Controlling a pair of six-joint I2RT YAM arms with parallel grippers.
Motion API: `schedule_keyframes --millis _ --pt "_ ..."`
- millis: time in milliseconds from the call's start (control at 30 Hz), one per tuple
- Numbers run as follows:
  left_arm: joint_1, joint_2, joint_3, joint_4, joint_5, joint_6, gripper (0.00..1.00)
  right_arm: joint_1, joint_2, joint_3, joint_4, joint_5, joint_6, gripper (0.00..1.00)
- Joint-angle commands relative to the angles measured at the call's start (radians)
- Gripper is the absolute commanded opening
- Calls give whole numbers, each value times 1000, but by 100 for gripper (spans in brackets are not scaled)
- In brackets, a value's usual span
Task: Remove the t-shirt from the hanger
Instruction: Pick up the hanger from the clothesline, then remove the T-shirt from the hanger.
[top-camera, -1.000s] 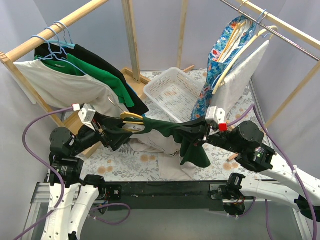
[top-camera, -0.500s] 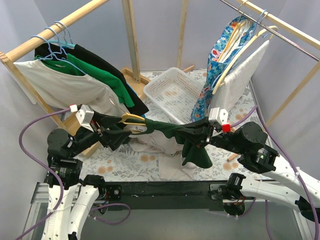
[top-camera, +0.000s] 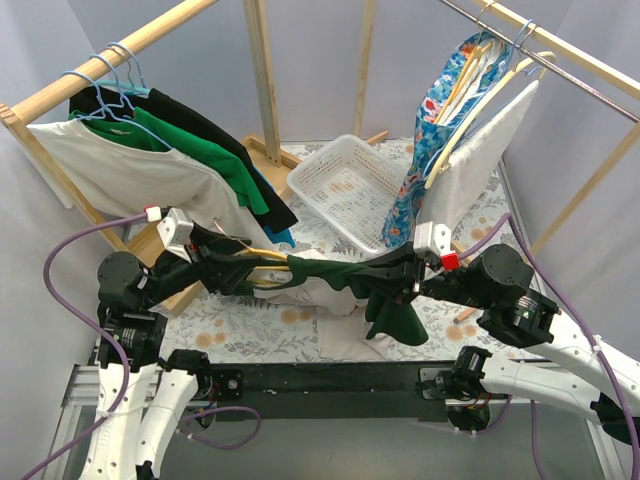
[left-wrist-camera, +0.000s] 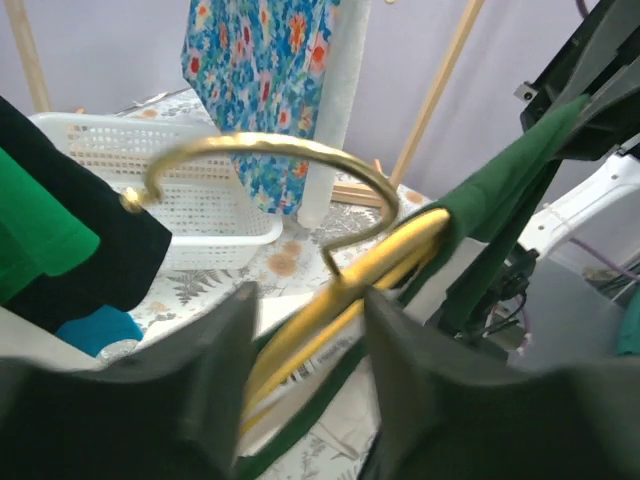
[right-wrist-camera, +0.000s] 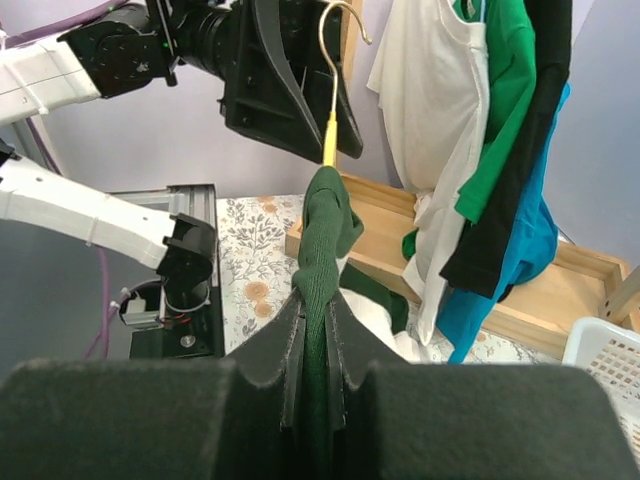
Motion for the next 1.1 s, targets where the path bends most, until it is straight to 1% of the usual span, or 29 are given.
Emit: schedule_keyframes --millis 0,33,100,167,200,233,333,467,500,533,567,600,700,833,867,900,933,967,1000,1033,1067 --pt "-1 3 -26 35 24 -15 25 3 -16 12 107 6 15 1" --pt "-1 -2 -37 37 25 -16 20 3 -16 8 112 10 15 1" --pt "0 -14 -46 38 42 -20 15 3 -20 -1 120 24 15 1" --pt "-1 -19 -57 38 73 -17 15 3 -20 -6 131 30 15 1" --pt "-1 -17 -60 40 117 -16 15 1 -20 -9 135 30 15 1" --pt "0 -16 -63 41 137 -12 21 3 -21 -11 144 32 15 1" --pt "-1 -12 -75 55 208 -15 31 1 -16 -11 155 27 15 1" --pt "-1 -9 -93 92 238 -35 32 3 -9 -9 169 12 15 1" --pt "-1 -6 -100 101 243 -38 32 3 -7 -8 169 10 38 1" --pt "-1 -2 -101 104 257 -39 30 3 -6 -9 172 7 40 1" --pt "0 1 -103 107 258 -41 22 3 -6 -9 174 7 40 1" --pt "-1 1 -104 110 257 -41 20 3 -3 -9 175 6 43 1" --pt "-1 0 -107 118 258 -39 0 3 -3 -14 175 12 44 1" --pt "-1 -6 -107 109 226 -18 0 1 -9 -24 163 85 38 1" --pt "-1 -9 -103 103 208 -6 0 3 -15 -27 160 130 33 1" --pt "-1 -6 -98 83 197 19 0 3 -16 -34 154 156 29 10" --pt "-1 -5 -81 74 189 32 0 3 -18 -37 141 182 26 18" --pt "-1 1 -69 61 183 46 0 3 -23 -40 134 232 26 28" --pt "-1 9 -58 34 176 78 0 3 -24 -43 126 252 26 48" --pt "-1 15 -43 19 174 95 0 3 -24 -44 103 292 -12 60" --pt "-1 26 -14 3 172 112 0 3 -27 -47 91 356 -19 67"
